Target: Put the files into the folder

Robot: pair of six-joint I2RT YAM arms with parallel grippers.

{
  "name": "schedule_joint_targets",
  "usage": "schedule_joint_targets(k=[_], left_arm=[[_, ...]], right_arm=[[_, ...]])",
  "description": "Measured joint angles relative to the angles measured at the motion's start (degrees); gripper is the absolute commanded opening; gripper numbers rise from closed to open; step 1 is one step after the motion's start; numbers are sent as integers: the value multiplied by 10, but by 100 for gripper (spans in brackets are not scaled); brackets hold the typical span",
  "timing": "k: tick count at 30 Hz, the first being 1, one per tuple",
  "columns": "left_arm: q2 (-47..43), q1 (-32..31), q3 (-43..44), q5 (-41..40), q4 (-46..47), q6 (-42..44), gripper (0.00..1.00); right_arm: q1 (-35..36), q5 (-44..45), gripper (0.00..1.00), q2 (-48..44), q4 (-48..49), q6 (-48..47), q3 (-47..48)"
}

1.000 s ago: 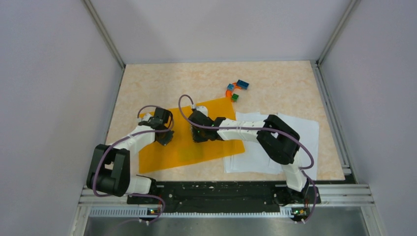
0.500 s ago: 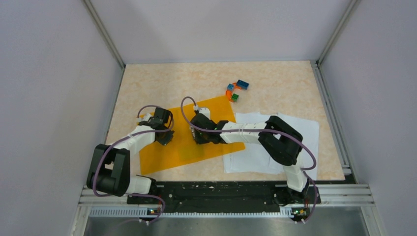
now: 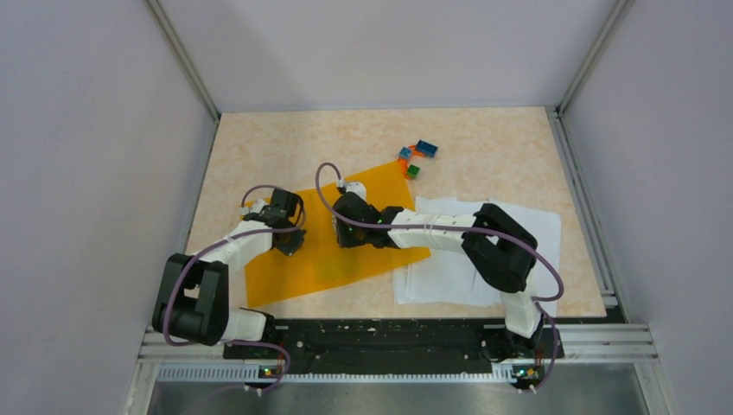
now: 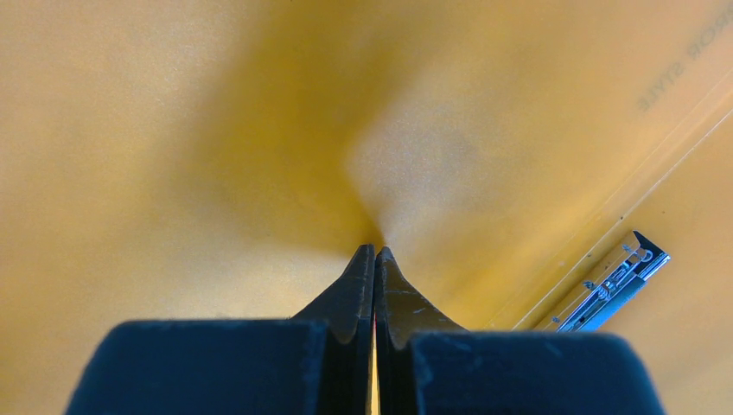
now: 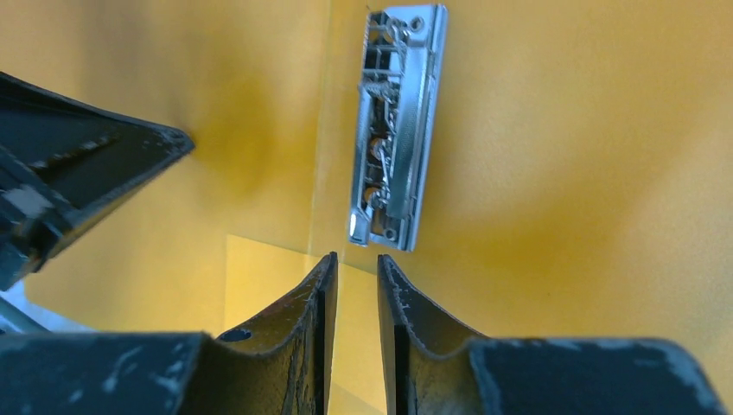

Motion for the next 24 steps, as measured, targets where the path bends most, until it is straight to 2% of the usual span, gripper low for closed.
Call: schedule_joint_targets(k=[9, 24], left_arm=[[0, 0, 0, 0, 0, 3, 0], [1, 0, 0, 0, 0, 4, 0]], right_arm=[[-1, 9, 22, 33, -14, -11, 57], [7, 28, 16, 59, -34, -21, 63]])
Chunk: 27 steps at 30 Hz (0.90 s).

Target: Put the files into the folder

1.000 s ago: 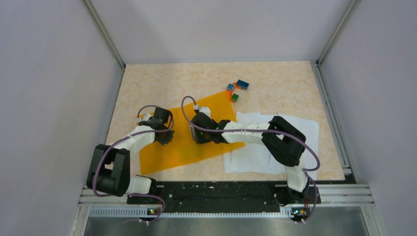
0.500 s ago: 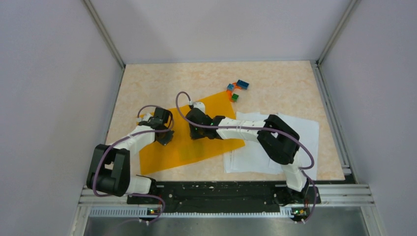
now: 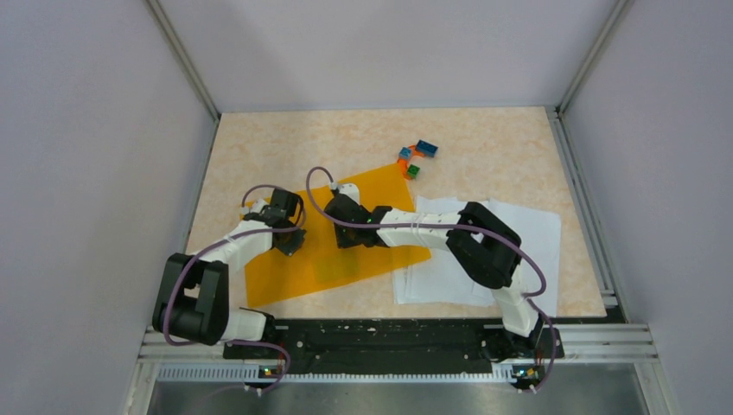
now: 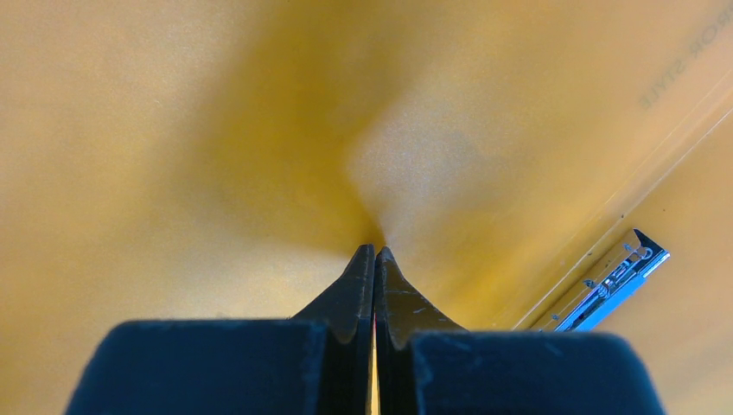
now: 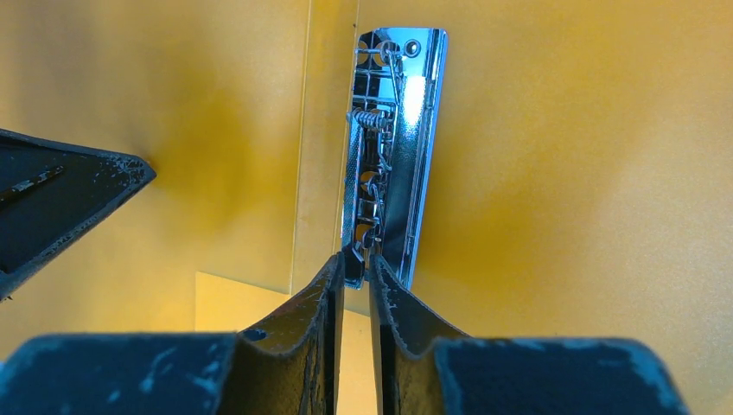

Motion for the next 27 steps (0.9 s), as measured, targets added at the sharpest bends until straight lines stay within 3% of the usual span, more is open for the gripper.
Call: schedule_joint_targets(k=[13, 27], left_arm=[[6, 0, 5, 0, -3, 0, 0], [36, 3, 36, -1, -29, 0, 0]], right_arm=[[6, 16, 14, 4, 0, 0, 0], [30, 101, 8, 13, -11, -3, 7]])
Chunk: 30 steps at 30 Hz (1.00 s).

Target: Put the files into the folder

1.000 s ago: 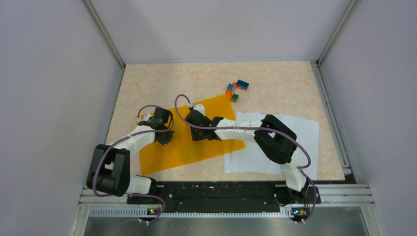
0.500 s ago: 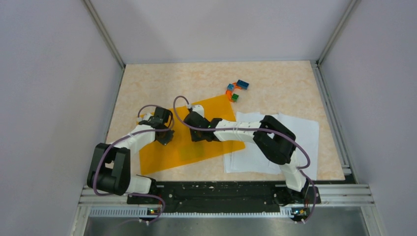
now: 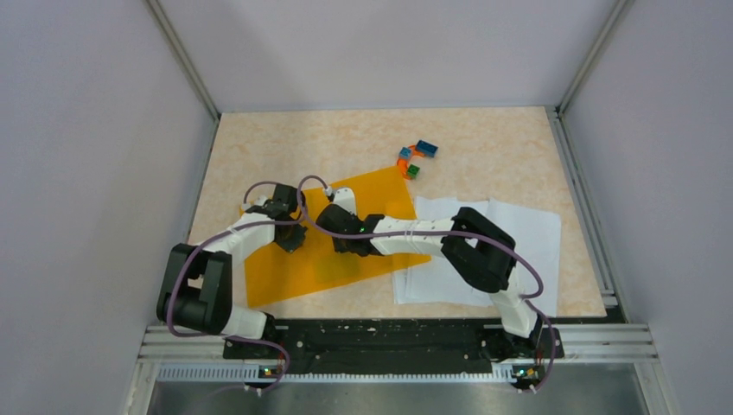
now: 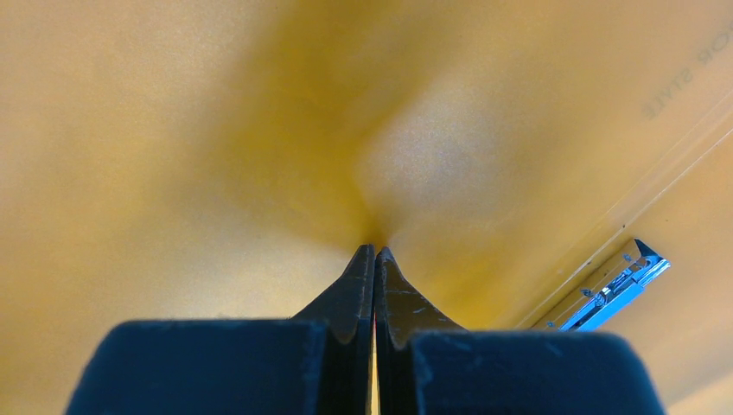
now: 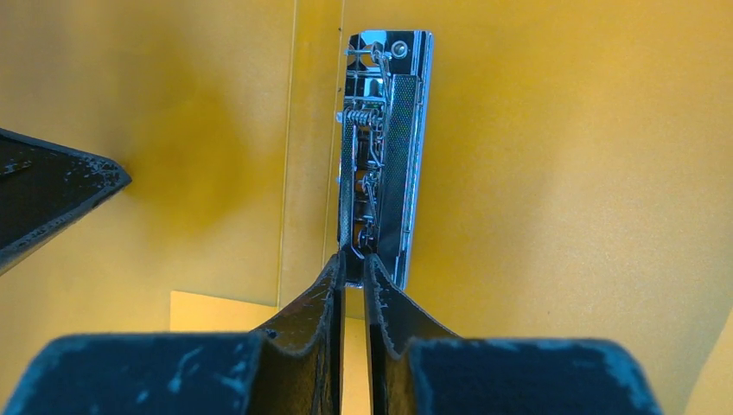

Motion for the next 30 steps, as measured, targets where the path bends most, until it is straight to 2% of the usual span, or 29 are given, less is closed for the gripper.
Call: schedule_joint_targets(k=[7, 21, 27, 30], left_arm=[[4, 5, 5, 7, -5, 0, 0], [9, 23, 9, 24, -5, 2, 0], [10, 24, 9, 27, -4, 7, 0], [10, 24, 10, 27, -4, 11, 0]], right_arm=[[6, 21, 4, 5, 1, 0, 0], [7, 40, 5, -2, 16, 10, -16], [2, 28, 8, -16, 13, 8, -20], [-5, 10, 16, -29, 8, 3, -19]])
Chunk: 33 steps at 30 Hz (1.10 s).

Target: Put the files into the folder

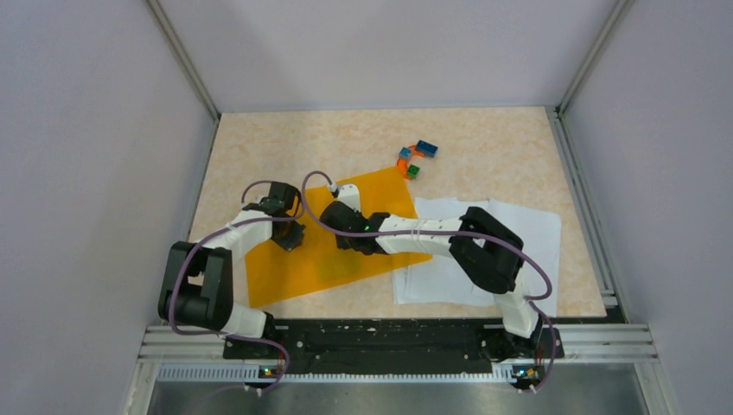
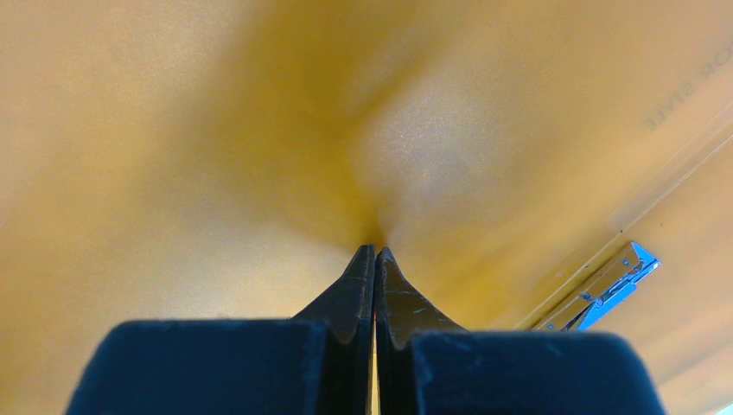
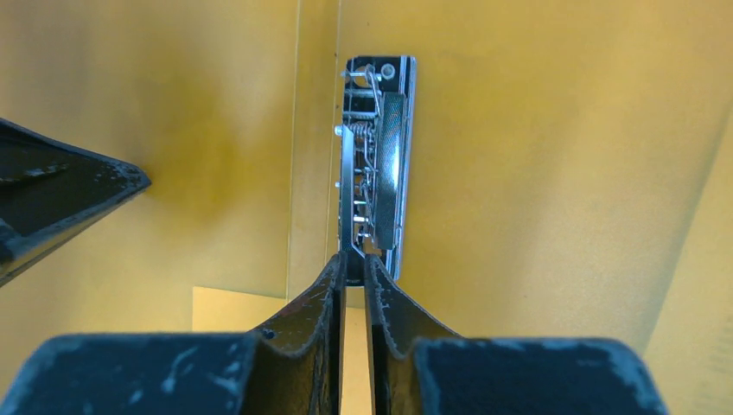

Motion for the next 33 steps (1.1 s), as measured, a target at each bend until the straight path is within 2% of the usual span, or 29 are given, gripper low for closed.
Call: schedule_joint_targets(k=[7, 8, 10, 12, 14, 20, 23, 24, 28, 33], left_arm=[[14, -2, 21, 3, -14, 42, 0], [17, -3, 26, 1, -18, 53, 3], [22, -7, 39, -1, -28, 77, 8], [22, -11, 59, 1, -40, 107, 14], [22, -16, 86, 10, -43, 140, 21], [-10, -55, 147, 36, -41, 224, 25], [-50, -74, 147, 42, -51, 242, 22], [-65, -78, 146, 43, -54, 246, 21], [-115, -79, 135, 42, -64, 254, 21], [-132, -79, 118, 36, -82, 253, 20]], right_arm=[[-33, -70, 51, -17, -20, -24, 37], [-40, -82, 55, -18, -24, -25, 43], [-59, -105, 61, -21, -35, -33, 53], [-77, -122, 61, -31, -46, -39, 54], [-97, -136, 61, -48, -58, -45, 52], [-147, -169, 57, -167, -41, -50, -30], [-155, -200, 34, -220, -19, -59, -90], [-154, -213, 30, -228, -13, -62, -104], [-147, -282, 23, -226, 19, -72, -147], [-111, -343, 20, -171, 57, -80, -138]])
